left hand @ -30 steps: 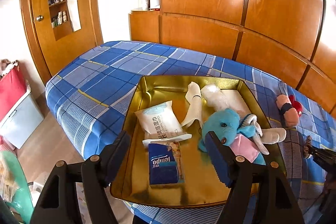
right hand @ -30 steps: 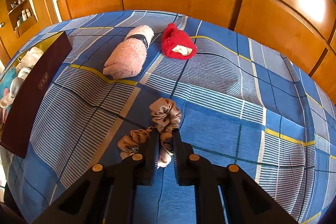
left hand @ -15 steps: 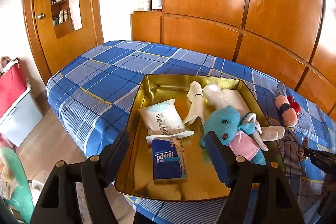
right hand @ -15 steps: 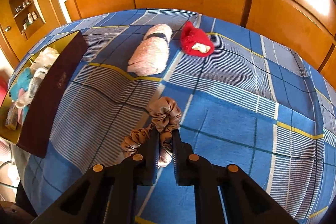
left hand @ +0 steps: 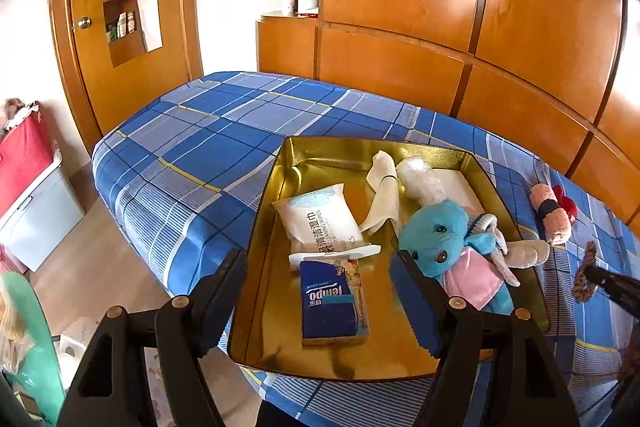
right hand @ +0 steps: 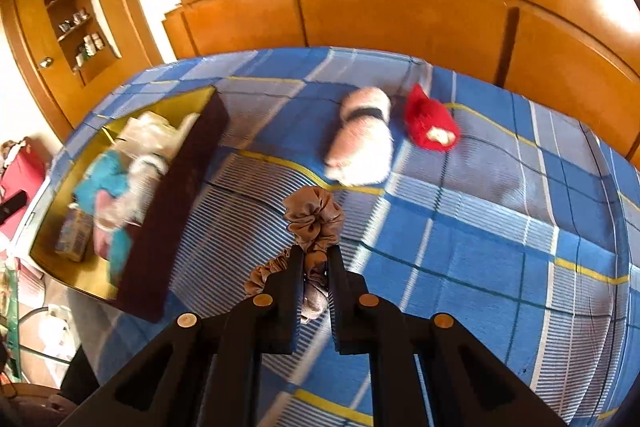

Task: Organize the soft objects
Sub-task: 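Carry the brown scrunchie into the tray and open the right tool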

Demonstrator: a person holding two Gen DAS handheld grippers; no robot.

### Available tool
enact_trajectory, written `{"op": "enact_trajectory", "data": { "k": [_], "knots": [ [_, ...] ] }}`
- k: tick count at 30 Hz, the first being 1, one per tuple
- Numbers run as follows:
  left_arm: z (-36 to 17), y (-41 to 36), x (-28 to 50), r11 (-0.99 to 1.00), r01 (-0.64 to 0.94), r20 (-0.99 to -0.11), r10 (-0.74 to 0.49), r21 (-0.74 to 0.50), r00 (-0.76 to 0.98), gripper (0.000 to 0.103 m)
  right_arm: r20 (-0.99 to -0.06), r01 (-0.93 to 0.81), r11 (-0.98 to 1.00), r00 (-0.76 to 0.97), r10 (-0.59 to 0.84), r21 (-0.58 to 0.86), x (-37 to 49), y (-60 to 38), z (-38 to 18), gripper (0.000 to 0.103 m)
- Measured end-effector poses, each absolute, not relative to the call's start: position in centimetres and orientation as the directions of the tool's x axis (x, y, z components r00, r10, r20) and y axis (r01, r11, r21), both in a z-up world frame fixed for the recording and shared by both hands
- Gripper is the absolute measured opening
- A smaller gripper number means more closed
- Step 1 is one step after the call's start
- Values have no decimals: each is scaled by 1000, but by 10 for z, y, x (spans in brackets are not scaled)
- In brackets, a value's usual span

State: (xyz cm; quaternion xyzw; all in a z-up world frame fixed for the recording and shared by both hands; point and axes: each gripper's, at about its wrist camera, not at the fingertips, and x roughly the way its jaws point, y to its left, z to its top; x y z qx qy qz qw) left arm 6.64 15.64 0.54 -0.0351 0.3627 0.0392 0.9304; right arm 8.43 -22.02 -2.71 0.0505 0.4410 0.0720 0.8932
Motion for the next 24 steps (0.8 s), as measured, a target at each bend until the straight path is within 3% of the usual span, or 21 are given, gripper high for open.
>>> {"op": "enact_trajectory", "data": {
  "k": [13,24],
  "knots": [
    [1,165,66,992,-117,-683,55,-45,728,75,-681,-302,927,632,369,221,89,-150,36,10],
    [-4,180,66,986,-156,-695,77,-51,715,75,-670,-543,819,538,511,188,99,-49,54,10]
  ]
}}
